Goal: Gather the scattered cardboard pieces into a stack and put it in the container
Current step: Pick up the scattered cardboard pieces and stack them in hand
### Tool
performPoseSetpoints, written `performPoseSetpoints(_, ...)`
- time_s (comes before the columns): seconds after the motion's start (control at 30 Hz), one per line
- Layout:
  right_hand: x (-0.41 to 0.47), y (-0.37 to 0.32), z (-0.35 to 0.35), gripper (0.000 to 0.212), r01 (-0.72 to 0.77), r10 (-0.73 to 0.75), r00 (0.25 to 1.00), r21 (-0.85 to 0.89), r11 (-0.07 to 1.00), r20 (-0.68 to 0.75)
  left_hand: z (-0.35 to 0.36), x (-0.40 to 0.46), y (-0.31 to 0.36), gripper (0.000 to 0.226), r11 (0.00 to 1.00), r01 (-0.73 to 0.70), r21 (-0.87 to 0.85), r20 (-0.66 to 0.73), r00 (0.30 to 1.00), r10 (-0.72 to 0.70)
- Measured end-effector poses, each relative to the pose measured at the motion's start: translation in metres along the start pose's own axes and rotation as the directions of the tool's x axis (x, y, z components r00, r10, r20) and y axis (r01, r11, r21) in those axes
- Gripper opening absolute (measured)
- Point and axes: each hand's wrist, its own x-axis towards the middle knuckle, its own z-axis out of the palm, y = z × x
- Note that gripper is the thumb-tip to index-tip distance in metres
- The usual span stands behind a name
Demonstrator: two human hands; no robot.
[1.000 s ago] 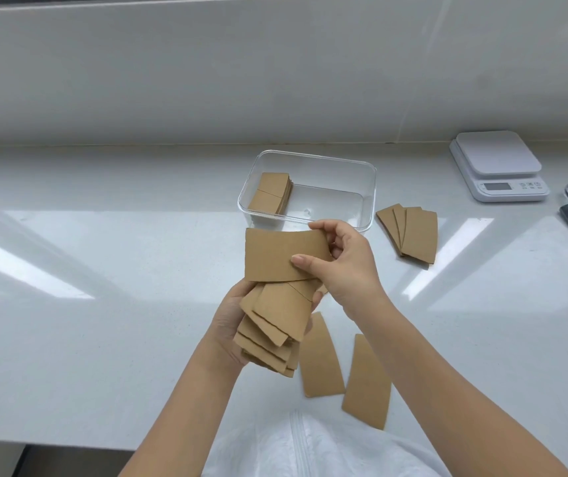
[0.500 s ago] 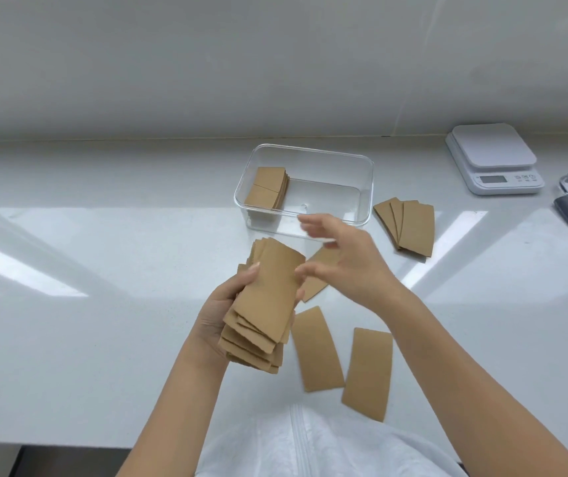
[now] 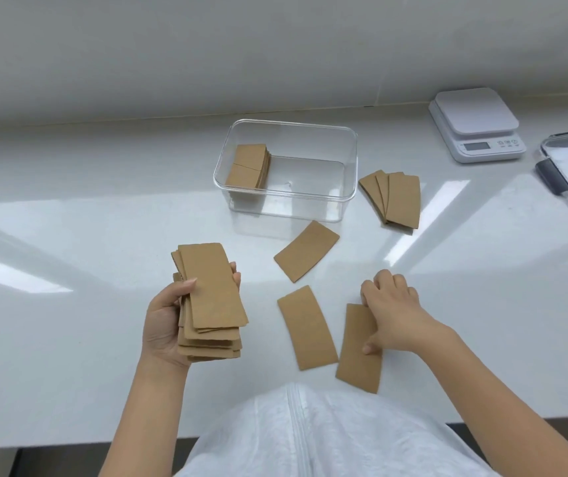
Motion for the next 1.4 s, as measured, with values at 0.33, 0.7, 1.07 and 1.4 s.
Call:
performPoseSetpoints(0.33, 0.014, 0.009, -0.047, 0.042, 0.161, -0.148, 0.987, 0.486, 0.859, -0.064, -0.008, -0.004, 0.001, 0.093, 0.993, 0.084, -0.085, 0.07, 0.994, -0.079)
performPoseSetpoints(0.7, 0.046, -0.058, -0.022, 0.06, 0.197, -0.234, 0.971, 0.403, 0.894, 0.044, -0.016, -0.004, -0.001, 0.094, 0.99, 0.077, -0.114, 0.056, 0.996, -0.071)
performPoseSetpoints(1.07, 0.04, -0.055, -0.014, 0.037, 0.208, -0.249, 0.968, 0.478, 0.853, 0.023, -0.02, 0.008, -0.001, 0.093, 0.99, 0.084, -0.109, 0.025, 0.996, -0.082)
performPoseSetpoints(1.4, 0.081, -0.021, -0.057, 0.027, 0.009, 0.07, 0.997, 0.94, 0.341, -0.035, -0.023, 0.023, 0.011, 0.093, 0.985, 0.103, -0.137, -0.014, 0.994, -0.106)
